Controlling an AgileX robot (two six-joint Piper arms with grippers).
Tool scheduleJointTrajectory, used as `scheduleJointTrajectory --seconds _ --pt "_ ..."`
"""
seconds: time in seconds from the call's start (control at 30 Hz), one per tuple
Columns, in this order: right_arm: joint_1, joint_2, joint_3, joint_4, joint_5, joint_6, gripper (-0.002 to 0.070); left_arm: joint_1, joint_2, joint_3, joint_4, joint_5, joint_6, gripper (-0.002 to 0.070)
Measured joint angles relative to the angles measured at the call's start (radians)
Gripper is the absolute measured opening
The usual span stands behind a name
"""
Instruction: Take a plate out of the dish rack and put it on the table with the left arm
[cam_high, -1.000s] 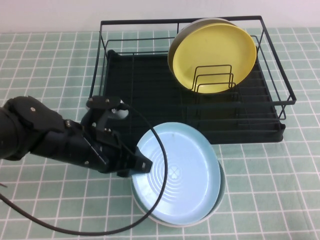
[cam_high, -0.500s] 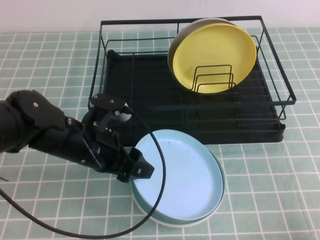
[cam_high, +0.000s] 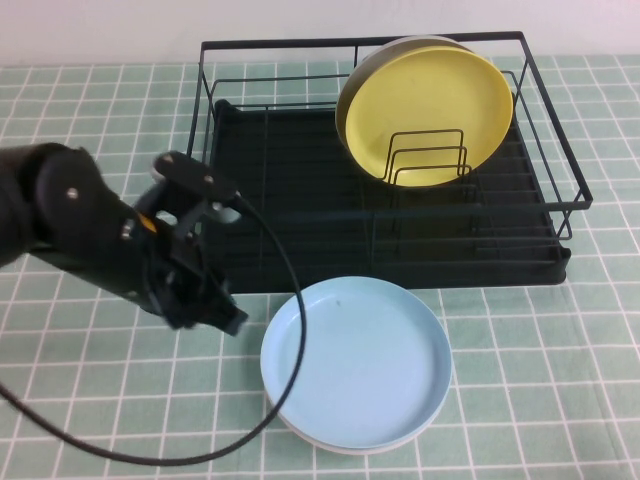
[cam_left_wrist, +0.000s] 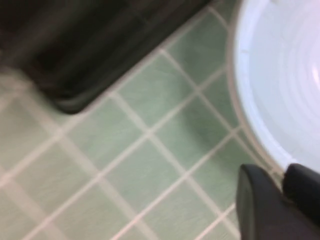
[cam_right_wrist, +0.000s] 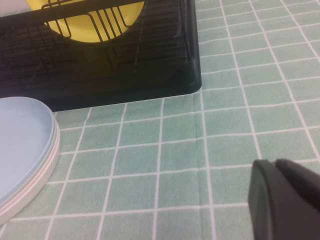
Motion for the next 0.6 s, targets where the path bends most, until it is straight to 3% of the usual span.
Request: scheduleJointTrajectory --seconds 0.17,0.37,0.6 --pt "0.000 0.000 0.000 0.000 0.000 0.000 -0.0018 0.000 -0.190 0.050 0.086 -0.064 -0.081 0.0014" --pt "0.000 0.000 0.000 0.000 0.000 0.000 -0.0018 0.000 -0.509 0.265 0.093 -0.296 -0.138 0.0002" --pt "0.000 0.000 0.000 0.000 0.000 0.000 -0.0018 0.000 -0.762 0.415 0.093 -0.266 -0.146 0.0000"
